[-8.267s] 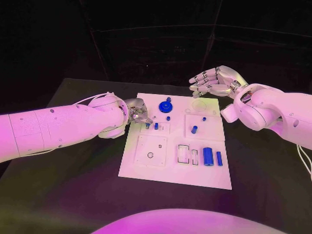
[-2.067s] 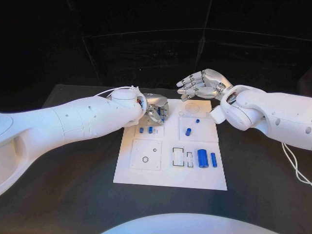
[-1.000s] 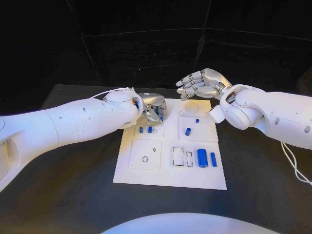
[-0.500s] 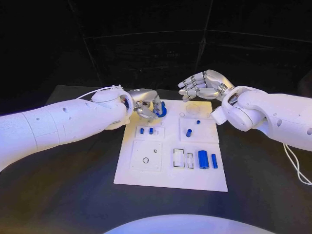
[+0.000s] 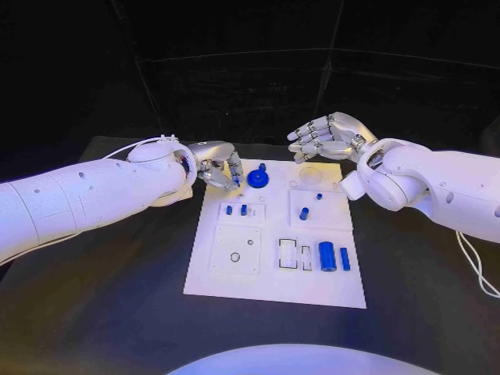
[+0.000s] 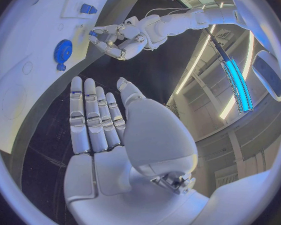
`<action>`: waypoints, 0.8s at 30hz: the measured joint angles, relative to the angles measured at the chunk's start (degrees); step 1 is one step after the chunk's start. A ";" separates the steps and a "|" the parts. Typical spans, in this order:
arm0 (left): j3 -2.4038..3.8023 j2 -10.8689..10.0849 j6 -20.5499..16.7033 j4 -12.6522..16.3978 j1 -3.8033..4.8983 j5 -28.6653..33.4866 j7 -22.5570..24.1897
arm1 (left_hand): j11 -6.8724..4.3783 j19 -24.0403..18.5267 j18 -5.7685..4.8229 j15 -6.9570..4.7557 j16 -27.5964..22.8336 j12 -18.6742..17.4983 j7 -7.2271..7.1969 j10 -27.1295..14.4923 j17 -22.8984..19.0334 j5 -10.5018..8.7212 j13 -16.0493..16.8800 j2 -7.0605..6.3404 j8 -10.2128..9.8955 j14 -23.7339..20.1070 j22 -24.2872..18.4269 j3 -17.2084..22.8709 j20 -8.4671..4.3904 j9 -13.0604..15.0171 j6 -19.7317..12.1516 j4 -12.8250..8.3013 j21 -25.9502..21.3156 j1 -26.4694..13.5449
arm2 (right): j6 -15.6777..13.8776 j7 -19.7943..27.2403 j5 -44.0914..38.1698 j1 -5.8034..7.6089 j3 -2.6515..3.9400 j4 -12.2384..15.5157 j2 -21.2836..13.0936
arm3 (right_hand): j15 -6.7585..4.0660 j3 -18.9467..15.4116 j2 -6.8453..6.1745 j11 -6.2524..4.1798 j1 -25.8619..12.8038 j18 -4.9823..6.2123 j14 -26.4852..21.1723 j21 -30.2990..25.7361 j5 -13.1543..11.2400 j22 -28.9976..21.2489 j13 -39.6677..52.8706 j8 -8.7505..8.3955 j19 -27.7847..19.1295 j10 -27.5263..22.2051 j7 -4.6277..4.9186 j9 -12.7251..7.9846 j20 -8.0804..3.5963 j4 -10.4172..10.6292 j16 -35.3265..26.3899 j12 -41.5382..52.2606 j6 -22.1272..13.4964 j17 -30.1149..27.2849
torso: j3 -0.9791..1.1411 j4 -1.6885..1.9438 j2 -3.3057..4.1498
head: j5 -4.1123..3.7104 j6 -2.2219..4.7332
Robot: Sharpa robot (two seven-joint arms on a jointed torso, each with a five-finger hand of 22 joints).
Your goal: Assemble the parts on the task board
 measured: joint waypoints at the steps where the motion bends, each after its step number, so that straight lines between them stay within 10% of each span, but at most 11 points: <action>1: 0.00 0.09 0.13 -0.24 -0.05 0.03 -0.01 | 0.00 0.00 0.00 0.00 0.00 0.00 0.00 0.00 -0.08 0.00 -0.01 0.00 0.00 0.00 0.00 0.00 0.00 0.00 0.00 0.00 0.00 0.00 | 0.00 0.00 0.00 -0.01 0.00 -0.01 0.02 | 0.00 0.00 0.00 0.00 0.00 0.00 0.00 0.00 0.00 0.00 0.00 0.00 0.00 0.00 0.00 0.00 0.00 0.00 0.00 0.00 0.00 0.00 | 0.00 0.00 0.01 | 0.03 -0.01; 24: -0.13 2.21 2.31 -2.37 -1.43 0.31 -0.11 | 0.22 -0.01 0.00 0.00 0.00 -0.26 0.00 0.20 -0.31 0.00 -0.06 -0.29 -0.24 0.00 -0.01 -0.01 0.01 0.02 0.00 0.00 0.00 -0.29 | 0.00 0.03 0.00 -0.05 0.00 -0.11 0.31 | 0.00 0.00 0.00 0.00 0.00 0.00 0.00 0.00 0.00 0.00 0.01 0.00 0.00 0.00 0.00 0.00 0.00 0.00 0.00 0.00 0.00 0.00 | 0.04 -0.06 0.01 | -0.03 -0.16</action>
